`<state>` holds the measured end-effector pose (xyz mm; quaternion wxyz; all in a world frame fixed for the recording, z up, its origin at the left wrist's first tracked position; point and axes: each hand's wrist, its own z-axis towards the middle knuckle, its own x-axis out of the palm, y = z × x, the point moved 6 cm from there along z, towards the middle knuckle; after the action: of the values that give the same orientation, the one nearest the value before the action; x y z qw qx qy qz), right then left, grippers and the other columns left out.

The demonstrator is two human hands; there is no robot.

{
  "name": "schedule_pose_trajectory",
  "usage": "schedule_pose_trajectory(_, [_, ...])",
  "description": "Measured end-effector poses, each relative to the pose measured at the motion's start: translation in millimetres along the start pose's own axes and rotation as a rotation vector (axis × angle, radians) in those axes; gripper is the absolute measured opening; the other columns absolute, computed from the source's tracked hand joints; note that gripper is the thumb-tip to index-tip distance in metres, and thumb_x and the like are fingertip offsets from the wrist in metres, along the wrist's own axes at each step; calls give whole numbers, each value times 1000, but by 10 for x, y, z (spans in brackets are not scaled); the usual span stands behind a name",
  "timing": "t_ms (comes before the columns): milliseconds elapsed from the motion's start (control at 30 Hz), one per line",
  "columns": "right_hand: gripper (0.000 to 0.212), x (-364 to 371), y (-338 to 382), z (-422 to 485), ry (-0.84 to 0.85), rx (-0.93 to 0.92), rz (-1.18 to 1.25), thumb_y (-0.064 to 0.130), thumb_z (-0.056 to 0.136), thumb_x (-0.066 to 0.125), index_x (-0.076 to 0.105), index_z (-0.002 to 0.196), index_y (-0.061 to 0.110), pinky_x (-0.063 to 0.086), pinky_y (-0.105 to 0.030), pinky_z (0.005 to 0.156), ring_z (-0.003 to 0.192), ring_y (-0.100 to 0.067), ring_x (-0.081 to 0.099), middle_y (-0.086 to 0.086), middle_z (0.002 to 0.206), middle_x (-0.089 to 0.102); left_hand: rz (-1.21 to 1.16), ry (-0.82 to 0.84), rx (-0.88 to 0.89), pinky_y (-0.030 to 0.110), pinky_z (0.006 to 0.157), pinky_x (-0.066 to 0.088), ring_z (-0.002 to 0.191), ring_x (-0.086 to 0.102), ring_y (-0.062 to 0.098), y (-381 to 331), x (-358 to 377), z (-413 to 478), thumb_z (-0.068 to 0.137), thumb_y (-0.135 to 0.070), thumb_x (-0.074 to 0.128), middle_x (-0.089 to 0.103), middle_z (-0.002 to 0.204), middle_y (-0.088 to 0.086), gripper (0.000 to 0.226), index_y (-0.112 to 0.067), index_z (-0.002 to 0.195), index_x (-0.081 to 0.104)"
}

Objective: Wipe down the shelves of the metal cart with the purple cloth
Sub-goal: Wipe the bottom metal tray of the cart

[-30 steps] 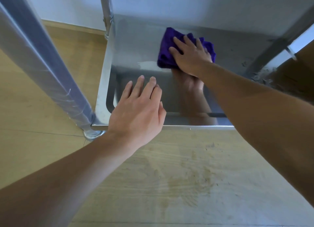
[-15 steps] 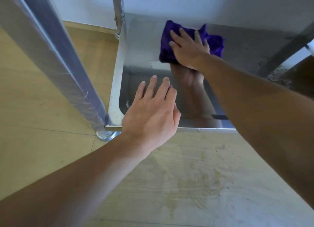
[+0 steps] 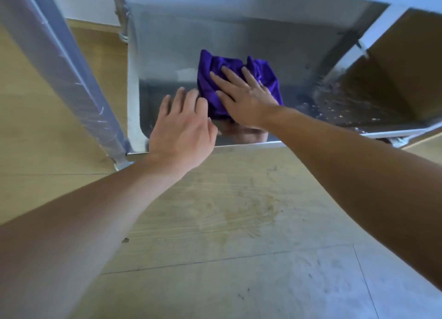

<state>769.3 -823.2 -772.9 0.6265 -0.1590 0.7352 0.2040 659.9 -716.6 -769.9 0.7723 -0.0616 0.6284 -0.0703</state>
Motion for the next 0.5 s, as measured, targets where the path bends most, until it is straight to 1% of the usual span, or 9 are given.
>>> schedule_pose_trajectory(67, [51, 9, -50, -181, 24, 7, -6, 52, 100, 19, 5, 149, 48, 4, -50, 120, 149, -25, -5, 14, 161, 1, -12, 8, 19, 53, 113, 30, 137, 36, 37, 10, 14, -2, 96, -28, 28, 44, 142, 18, 45, -2, 127, 48])
schedule_pose_trajectory(200, [52, 20, -65, -432, 46, -11, -17, 53, 100, 18, 2, 149, 48, 2, -50, 121, 149, -24, -8, 14, 161, -1, 14, 21, 41, 55, 112, 29, 136, 36, 40, 20, 7, 7, 97, -26, 33, 43, 143, 20, 43, 0, 126, 49])
schedule_pose_trajectory(300, [51, 7, -81, -531, 26, -10, -5, 54, 100, 17, 3, 149, 48, 2, -49, 120, 149, -23, -8, 15, 161, -1, 42, 84, 17, 57, 111, 29, 136, 34, 43, -15, 14, 32, 96, -26, 36, 42, 143, 21, 43, 2, 126, 49])
schedule_pose_trajectory(400, [52, 32, -68, -545, 44, -18, -3, 54, 100, 17, 4, 150, 47, 1, -50, 120, 149, -23, -9, 14, 161, -1, 76, 136, -19, 54, 109, 32, 132, 37, 43, -108, -51, 37, 95, -23, 41, 45, 137, 23, 40, 4, 123, 51])
schedule_pose_trajectory(500, [51, 1, -69, -583, 50, -21, 33, 52, 100, 18, 7, 150, 46, 2, -51, 120, 149, -24, -8, 14, 161, 0, 44, 134, -26, 50, 106, 33, 128, 42, 41, -370, -144, -14, 94, -18, 43, 50, 128, 25, 36, 6, 120, 53])
